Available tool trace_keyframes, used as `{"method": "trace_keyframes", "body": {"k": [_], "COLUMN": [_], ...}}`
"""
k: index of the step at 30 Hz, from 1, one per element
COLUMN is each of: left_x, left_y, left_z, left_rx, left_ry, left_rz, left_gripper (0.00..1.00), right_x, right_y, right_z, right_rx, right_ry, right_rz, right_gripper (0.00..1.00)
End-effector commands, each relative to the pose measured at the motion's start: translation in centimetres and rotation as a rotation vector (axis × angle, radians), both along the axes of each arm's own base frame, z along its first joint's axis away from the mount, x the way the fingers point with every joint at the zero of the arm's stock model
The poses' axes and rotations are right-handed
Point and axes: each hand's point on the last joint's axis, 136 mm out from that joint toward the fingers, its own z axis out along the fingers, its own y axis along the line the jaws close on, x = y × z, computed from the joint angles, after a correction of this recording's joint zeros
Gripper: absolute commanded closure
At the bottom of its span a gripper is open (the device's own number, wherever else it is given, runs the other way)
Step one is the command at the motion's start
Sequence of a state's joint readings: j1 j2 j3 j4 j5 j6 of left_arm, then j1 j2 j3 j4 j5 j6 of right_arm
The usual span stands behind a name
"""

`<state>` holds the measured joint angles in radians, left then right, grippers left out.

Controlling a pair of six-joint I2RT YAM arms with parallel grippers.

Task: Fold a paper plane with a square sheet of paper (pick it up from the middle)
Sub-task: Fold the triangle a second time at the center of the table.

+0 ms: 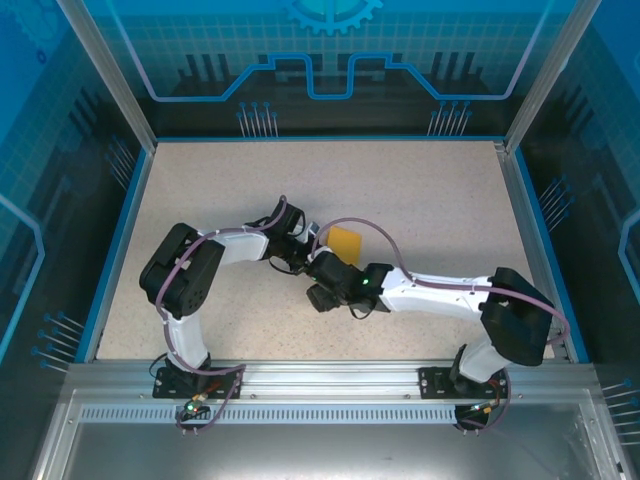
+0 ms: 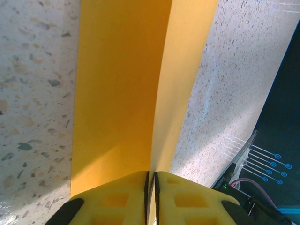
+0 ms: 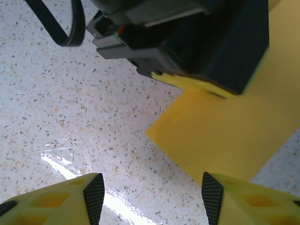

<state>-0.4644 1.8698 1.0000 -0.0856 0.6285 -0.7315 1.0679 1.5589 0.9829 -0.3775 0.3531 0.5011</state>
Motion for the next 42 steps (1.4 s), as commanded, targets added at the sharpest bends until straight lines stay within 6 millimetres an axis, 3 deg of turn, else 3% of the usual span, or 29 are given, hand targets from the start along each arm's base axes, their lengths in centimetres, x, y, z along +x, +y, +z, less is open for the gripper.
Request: {"method": "trace_keyframes", "body": {"k": [1,15,22,35,39,42], "left_x": [0.2,0.1,0.1,0.3,0.3,0.4], "left_y": [-0.1,-0.4,-0.5,-0.3,-0.2,0.2], "left_z": [1.9,2.0,1.9,2.0,2.1,2.2], "left_rx": [-0.017,-0.032,-0.032,-0.019,-0.008,0.014], "left_ry": [-0.013,-0.007,-0.003,-0.007,-0.013,-0.024], "left_rz": [-0.004,-0.012,-0.009,-0.007,-0.001,0.014], "left_gripper": [0.85,0.85,0.85,0.83,0.78,0.64], "right_x": [0.7,1.7,2.1,2.0,2.0,2.0], "right_y": [-0.4,0.3,-0.1,-0.9,-1.1,-1.2], "right_z": [-0.3,-2.2,-2.0,-1.5,-1.3,-1.2], "right_rx": [-0.111,-0.238,-0.268,-0.269,-0.241,-0.186], "right_ry": [-0.061,-0.088,-0.111,-0.110,-0.097,-0.070], "right_rz": [0.006,-0.008,-0.021,-0.038,-0.044,-0.048], "right_gripper": [0.39,0.53,0.70,0.89,0.99,1.00]}}
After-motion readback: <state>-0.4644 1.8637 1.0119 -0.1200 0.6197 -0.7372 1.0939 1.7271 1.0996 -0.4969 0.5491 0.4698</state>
